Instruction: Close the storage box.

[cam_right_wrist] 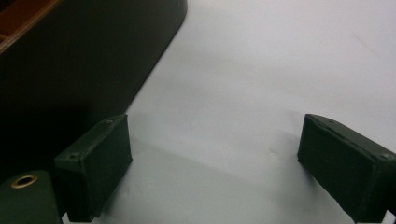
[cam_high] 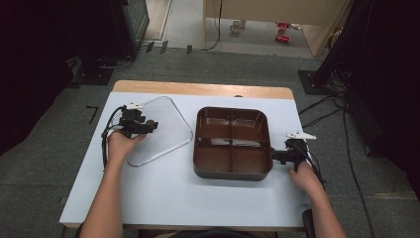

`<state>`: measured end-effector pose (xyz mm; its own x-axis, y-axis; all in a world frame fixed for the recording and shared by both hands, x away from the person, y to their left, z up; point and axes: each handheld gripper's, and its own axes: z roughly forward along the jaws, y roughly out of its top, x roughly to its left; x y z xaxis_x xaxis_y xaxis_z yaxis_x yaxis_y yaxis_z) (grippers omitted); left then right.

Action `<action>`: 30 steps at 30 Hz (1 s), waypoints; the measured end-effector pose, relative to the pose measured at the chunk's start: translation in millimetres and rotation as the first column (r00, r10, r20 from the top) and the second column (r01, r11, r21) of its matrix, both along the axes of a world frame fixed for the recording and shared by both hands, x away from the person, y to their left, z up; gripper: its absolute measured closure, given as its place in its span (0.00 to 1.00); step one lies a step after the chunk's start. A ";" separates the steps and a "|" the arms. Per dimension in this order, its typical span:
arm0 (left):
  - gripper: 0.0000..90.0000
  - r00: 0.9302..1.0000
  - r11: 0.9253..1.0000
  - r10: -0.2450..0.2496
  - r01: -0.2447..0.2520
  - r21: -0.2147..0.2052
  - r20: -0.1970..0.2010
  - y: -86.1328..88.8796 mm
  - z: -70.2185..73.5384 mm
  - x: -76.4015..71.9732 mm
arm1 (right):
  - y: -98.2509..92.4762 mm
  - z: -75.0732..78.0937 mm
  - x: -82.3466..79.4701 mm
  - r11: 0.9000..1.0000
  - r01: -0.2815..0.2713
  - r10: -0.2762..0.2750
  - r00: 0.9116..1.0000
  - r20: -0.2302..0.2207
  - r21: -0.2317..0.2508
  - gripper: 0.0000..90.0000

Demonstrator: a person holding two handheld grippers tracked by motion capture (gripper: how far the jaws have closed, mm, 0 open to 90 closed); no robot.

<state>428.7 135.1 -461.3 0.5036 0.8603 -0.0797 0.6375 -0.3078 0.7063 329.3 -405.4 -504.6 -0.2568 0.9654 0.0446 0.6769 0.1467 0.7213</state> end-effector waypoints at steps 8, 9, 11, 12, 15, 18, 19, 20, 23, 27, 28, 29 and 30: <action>0.50 0.998 0.998 0.055 -0.055 0.013 -0.025 1.0 -13.9 2.4 | 0.1 0.0 0.0 1.000 0.001 -0.001 1.000 0.000 0.000 0.10; 0.52 0.998 0.998 0.065 -0.065 0.021 -0.020 0.4 -15.2 2.8 | -0.1 0.0 0.0 1.000 -0.001 0.001 1.000 0.001 -0.001 0.10; 0.53 0.998 0.998 0.063 -0.062 0.025 -0.013 -0.7 -15.4 2.6 | -0.1 0.0 0.0 1.000 -0.001 0.001 1.000 0.001 -0.001 0.10; 0.55 0.998 0.998 0.062 -0.062 0.025 -0.014 -1.3 -15.2 2.5 | 0.0 0.0 0.0 1.000 0.000 0.000 1.000 0.001 -0.001 0.10; 0.61 0.999 0.999 0.049 -0.049 0.010 -0.017 -2.8 -15.3 2.1 | 0.0 0.0 0.0 1.000 0.000 0.000 1.000 0.001 -0.001 0.10; 0.65 0.999 0.999 0.045 -0.045 0.008 -0.019 -2.7 -15.1 2.3 | -0.1 -0.1 0.0 1.000 -0.001 0.001 1.000 0.001 -0.001 0.10; 0.65 0.999 0.999 0.047 -0.047 -0.002 -0.023 -1.8 -14.9 2.5 | 0.0 0.0 0.0 1.000 0.000 0.000 1.000 0.001 -0.001 0.10; 0.66 0.998 0.999 0.049 -0.049 0.000 -0.027 -2.1 -14.4 2.7 | -0.1 -0.1 0.0 1.000 -0.001 0.001 1.000 0.002 -0.001 0.10; 0.66 0.999 0.999 0.048 -0.048 0.009 -0.023 -2.8 -13.4 2.6 | -0.1 -0.1 0.0 1.000 -0.001 0.001 1.000 0.001 -0.001 0.10; 0.66 0.998 0.998 0.052 -0.052 0.025 -0.025 -3.1 -10.7 1.9 | -0.1 -0.1 0.0 1.000 -0.001 0.001 1.000 0.002 -0.001 0.10; 0.66 0.998 0.998 0.052 -0.051 0.025 -0.024 -2.6 -10.0 1.7 | -0.1 -0.1 0.0 1.000 -0.001 0.001 1.000 0.001 -0.001 0.10; 0.66 0.998 0.998 0.054 -0.053 0.020 -0.023 -1.7 -9.1 1.6 | -0.1 -0.1 0.0 1.000 -0.001 0.001 1.000 0.001 -0.001 0.10; 0.66 0.998 0.998 0.055 -0.054 0.012 -0.025 -0.8 -8.0 1.3 | -0.1 -0.1 0.0 1.000 0.000 0.000 1.000 0.001 -0.001 0.10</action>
